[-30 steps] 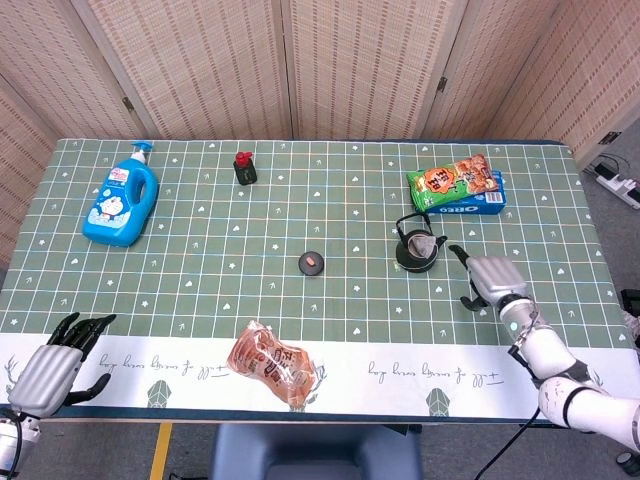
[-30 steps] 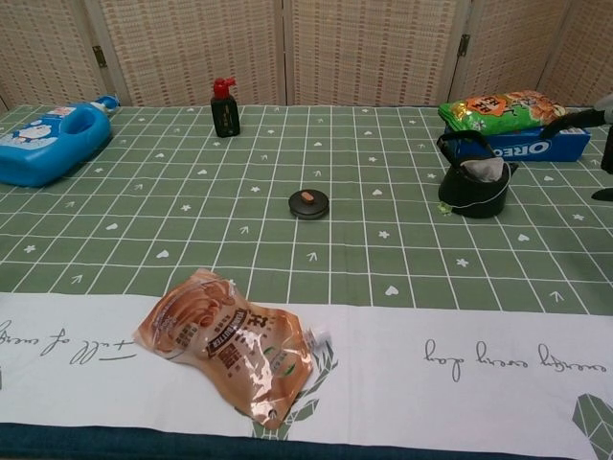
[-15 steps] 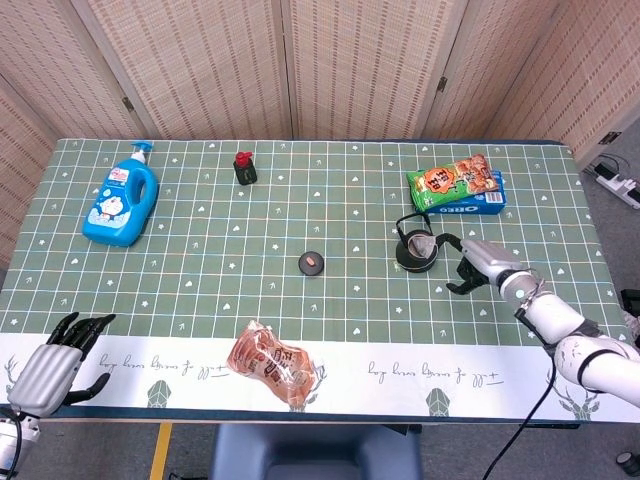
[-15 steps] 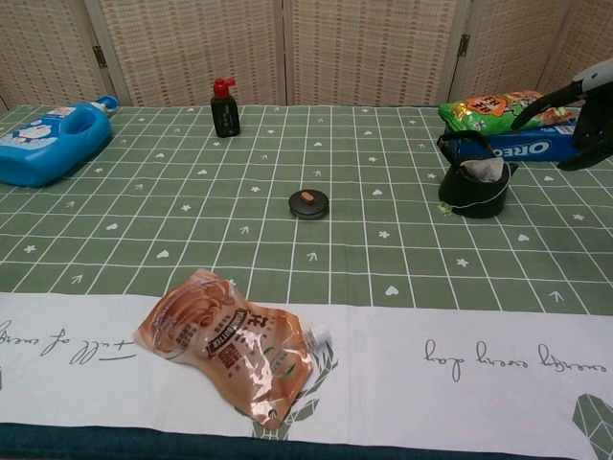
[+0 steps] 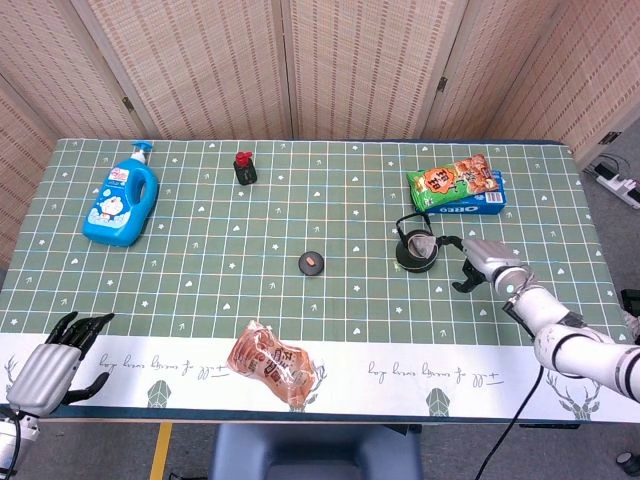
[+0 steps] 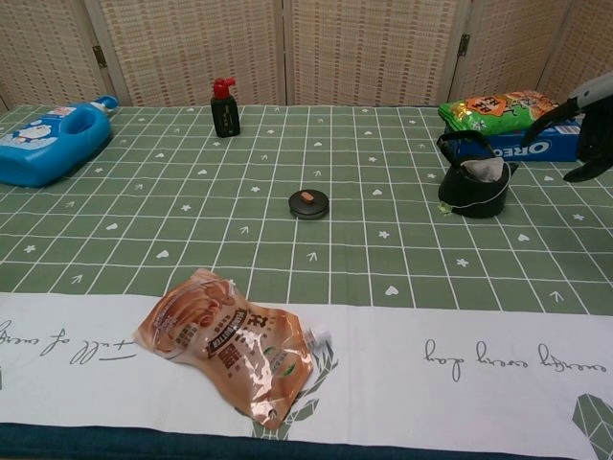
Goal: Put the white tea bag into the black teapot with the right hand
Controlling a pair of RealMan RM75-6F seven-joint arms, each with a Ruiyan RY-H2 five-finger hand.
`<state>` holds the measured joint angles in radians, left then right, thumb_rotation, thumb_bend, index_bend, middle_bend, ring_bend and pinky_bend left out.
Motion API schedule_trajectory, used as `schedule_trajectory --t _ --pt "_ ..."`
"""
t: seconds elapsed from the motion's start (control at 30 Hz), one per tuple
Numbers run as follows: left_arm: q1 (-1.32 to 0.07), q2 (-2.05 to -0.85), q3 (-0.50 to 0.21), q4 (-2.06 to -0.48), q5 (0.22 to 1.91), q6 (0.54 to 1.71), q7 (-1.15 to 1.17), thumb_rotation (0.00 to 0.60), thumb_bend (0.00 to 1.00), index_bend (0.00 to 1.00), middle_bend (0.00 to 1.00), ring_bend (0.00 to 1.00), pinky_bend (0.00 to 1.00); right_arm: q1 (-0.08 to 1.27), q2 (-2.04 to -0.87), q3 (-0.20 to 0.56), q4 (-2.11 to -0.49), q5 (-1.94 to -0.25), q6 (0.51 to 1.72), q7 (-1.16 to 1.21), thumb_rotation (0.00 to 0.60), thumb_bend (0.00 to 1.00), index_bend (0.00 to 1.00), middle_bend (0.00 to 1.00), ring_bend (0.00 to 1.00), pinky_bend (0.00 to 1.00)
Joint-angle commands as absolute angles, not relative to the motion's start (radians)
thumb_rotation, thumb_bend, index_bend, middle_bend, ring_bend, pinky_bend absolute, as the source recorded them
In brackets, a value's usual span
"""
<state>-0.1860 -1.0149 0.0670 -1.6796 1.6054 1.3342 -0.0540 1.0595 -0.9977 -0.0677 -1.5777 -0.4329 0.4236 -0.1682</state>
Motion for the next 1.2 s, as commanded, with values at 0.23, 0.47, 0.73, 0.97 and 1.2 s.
schedule_trajectory --t 0.23,0.47,0.73,0.97,1.2 --pt "-0.188 -1.012 0.060 -1.674 1.594 1.332 -0.073 0.600 0.32 0.00 0.10 0.09 0.04 1.180 -1.097 -0.172 -1.488 -0.307 0.392 -0.183 0.600 0.37 0.12 0.93 0.77 0.68" --pt "-0.187 -1.009 0.059 -1.673 1.593 1.334 -0.086 0.600 0.32 0.00 0.10 0.09 0.04 1.212 -1.134 -0.191 -1.458 -0.306 0.382 -0.156 0.600 0.37 0.12 0.94 0.77 0.68" --pt "-0.189 -1.006 0.058 -1.672 1.591 1.333 -0.095 0.600 0.32 0.00 0.10 0.09 0.04 1.239 -1.173 -0.213 -1.419 -0.301 0.372 -0.130 0.600 0.37 0.13 0.94 0.77 0.68" --pt "-0.187 -1.002 0.056 -1.671 1.593 1.337 -0.108 0.600 0.32 0.00 0.10 0.09 0.04 1.261 -1.222 -0.234 -1.366 -0.297 0.351 -0.106 0.600 0.37 0.13 0.94 0.77 0.68" --pt "-0.185 -0.999 0.057 -1.670 1.598 1.344 -0.117 0.600 0.32 0.00 0.10 0.09 0.04 1.276 -1.211 -0.246 -1.383 -0.307 0.363 -0.081 0.600 0.37 0.14 0.94 0.77 0.68"
